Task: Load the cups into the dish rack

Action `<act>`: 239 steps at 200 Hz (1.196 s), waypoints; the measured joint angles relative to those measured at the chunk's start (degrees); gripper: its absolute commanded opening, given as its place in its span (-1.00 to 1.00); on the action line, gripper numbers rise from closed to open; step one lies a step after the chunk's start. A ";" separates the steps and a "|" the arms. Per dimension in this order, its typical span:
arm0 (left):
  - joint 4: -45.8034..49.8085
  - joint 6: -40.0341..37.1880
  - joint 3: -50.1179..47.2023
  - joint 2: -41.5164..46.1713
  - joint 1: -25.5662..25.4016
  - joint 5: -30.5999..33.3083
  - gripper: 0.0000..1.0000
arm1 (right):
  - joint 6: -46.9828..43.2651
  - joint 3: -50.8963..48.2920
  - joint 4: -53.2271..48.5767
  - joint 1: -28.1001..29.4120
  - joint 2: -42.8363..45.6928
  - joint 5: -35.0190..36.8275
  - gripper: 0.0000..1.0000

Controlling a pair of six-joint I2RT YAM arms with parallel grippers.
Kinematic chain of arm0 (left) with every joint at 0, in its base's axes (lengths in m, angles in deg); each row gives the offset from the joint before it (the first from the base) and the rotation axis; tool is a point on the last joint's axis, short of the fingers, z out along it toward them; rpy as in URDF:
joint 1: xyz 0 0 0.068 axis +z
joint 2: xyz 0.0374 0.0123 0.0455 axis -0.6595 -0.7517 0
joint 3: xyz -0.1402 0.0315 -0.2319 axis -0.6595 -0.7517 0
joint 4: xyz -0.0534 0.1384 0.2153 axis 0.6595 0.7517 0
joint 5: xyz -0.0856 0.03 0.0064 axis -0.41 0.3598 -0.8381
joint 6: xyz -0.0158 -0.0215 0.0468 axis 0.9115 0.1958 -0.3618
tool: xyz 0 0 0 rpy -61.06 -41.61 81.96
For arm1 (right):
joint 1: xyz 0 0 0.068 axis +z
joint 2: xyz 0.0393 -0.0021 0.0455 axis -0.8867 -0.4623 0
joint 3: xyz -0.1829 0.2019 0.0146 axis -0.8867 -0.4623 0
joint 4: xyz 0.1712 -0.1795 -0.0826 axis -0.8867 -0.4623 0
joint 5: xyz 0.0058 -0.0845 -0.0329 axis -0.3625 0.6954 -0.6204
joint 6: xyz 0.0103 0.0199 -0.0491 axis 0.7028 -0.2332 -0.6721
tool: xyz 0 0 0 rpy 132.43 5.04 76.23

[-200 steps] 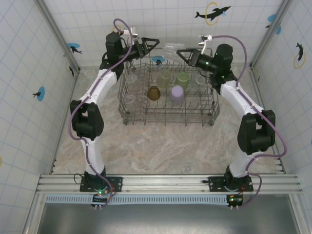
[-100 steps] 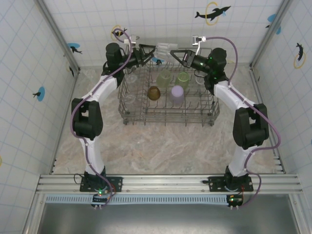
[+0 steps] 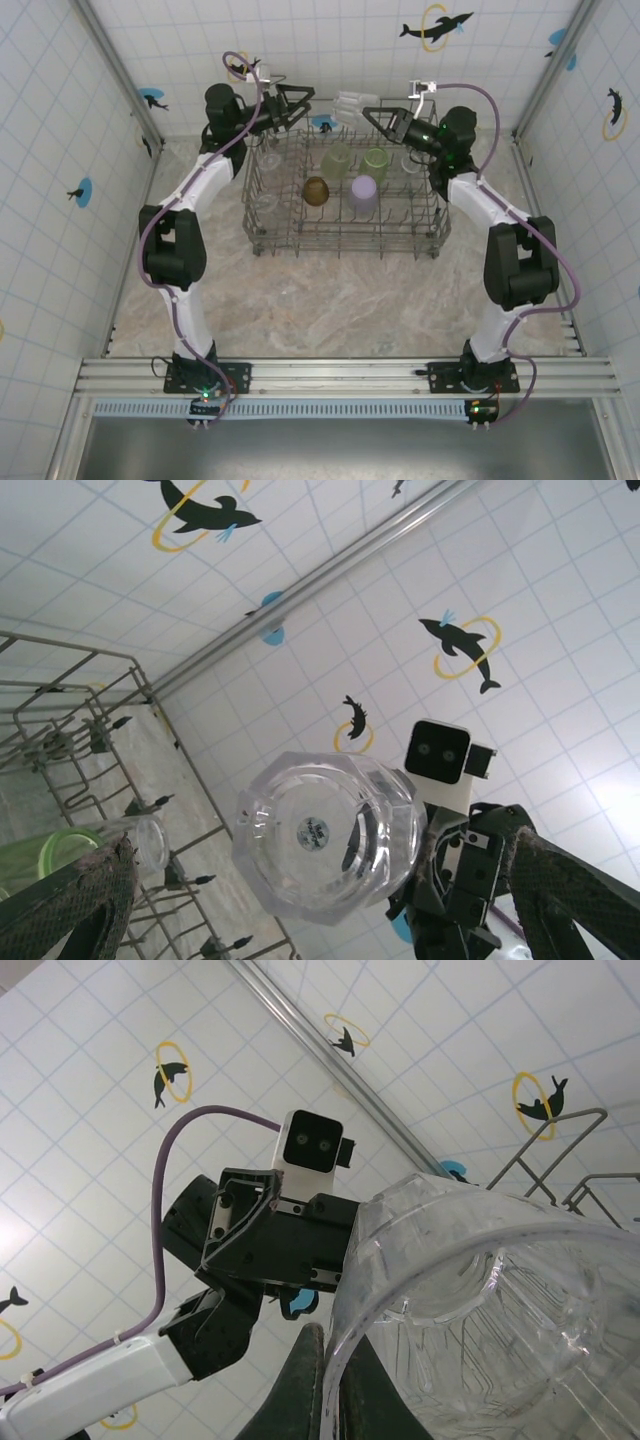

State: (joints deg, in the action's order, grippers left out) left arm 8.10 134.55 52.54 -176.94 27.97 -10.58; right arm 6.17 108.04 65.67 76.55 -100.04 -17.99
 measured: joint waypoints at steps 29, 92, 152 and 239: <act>-4.04 3.82 -0.07 0.00 0.17 -1.46 0.95 | 1.20 0.04 1.44 0.87 0.00 -0.09 -1.00; -7.10 6.80 -1.16 0.00 -0.26 -3.41 0.95 | 4.76 4.81 5.20 4.00 -2.95 -0.48 -1.00; -8.24 7.65 -1.20 0.00 -0.87 -3.58 0.95 | 5.44 5.14 5.55 5.27 -4.52 -0.83 -1.00; -10.21 8.20 -1.25 0.00 -2.56 -5.55 -0.13 | 6.27 8.39 5.84 5.81 -5.18 -1.42 -1.00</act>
State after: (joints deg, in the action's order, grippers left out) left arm -2.11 142.74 51.29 -176.94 25.41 -16.13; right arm 12.44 116.44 71.50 82.37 -105.22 -19.41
